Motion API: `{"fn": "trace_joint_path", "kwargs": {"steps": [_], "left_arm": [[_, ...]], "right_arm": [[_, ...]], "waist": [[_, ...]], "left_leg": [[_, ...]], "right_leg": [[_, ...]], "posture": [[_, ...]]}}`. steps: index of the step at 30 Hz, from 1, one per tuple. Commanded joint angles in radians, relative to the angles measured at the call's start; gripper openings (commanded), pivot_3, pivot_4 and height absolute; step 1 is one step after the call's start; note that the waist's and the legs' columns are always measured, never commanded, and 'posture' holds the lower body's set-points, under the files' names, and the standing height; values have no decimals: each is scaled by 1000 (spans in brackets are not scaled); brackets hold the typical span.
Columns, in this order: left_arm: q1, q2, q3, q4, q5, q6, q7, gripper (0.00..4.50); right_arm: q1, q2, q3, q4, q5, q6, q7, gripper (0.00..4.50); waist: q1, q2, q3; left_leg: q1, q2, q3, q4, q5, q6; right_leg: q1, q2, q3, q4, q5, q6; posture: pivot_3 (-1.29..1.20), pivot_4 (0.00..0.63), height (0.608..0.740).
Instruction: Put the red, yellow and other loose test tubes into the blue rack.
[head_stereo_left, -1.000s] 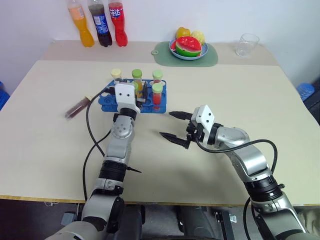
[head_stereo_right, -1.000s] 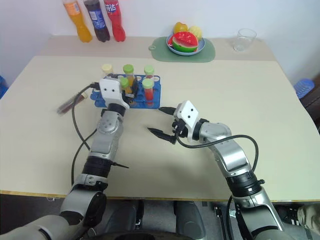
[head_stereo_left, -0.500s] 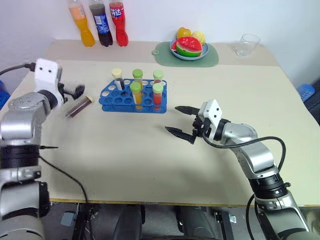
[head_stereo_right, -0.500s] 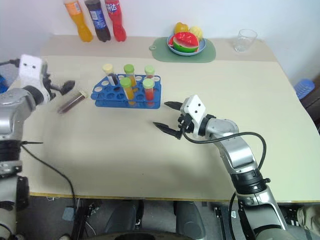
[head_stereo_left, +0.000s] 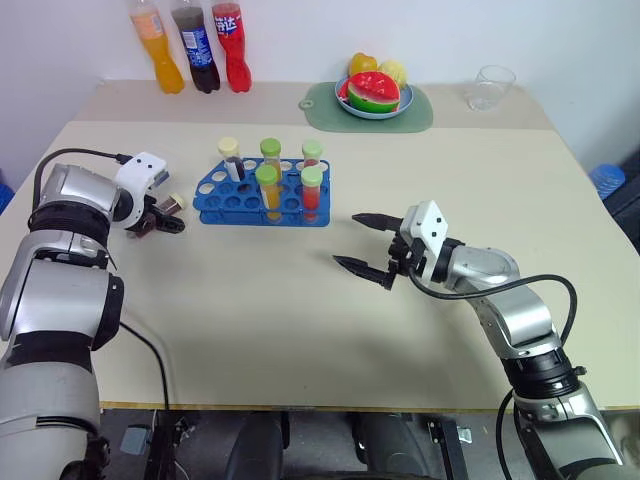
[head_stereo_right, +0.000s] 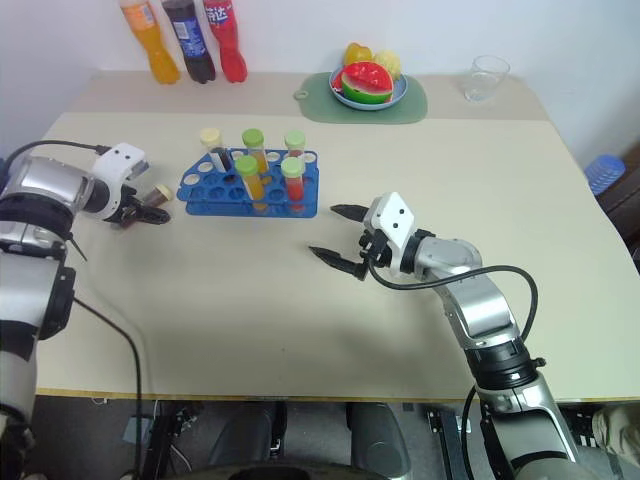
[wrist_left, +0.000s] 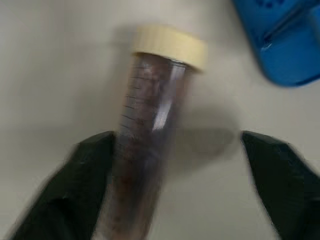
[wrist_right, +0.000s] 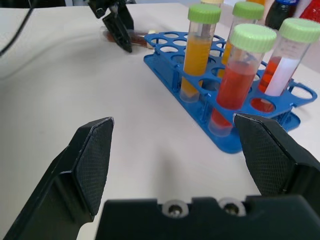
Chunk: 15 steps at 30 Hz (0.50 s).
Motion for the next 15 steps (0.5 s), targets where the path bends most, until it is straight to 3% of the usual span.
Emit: {"fn": "trace_joint_path", "kwargs": {"steps": [1,3,4,8,12,15], "left_arm": [[-19,2,-5,46,53,-35,24,2157],[-23,6,1,56,69,-45,36,1121],[-24,8,5,58,75,-51,49,858],[-38,27,98,51,37,-90,255,782],[-36,32,290,6,-75,-269,539,782],[74,-30,496,-220,-209,-486,764,782]], "right_arm": [[14,-8,-33,-70,12,6,-20,4247],[25,-10,-37,-80,13,11,-28,4247],[30,-11,-38,-86,13,13,-32,4247],[45,-10,-38,-105,12,24,-42,4247],[51,-9,-40,-110,13,29,-46,4247],[55,-5,-35,-102,10,28,-45,4247]], "waist": [[-5,0,0],[-9,0,0],[-10,0,0],[-12,0,0],[-8,-1,0],[-2,-1,0]], "left_leg": [[0,0,0,0,0,0],[0,0,0,1,0,0],[0,0,0,1,0,0],[0,0,0,1,0,0],[-2,0,-1,1,0,0],[-3,0,0,1,0,0]], "right_leg": [[0,0,0,0,0,0],[0,0,0,1,0,0],[0,0,0,1,0,0],[0,0,0,2,0,0],[-2,-1,0,2,0,0],[-4,-3,0,2,0,0]], "posture": [[0,150,734],[0,150,734],[0,150,734],[0,150,734],[0,150,734],[0,150,734]]}}
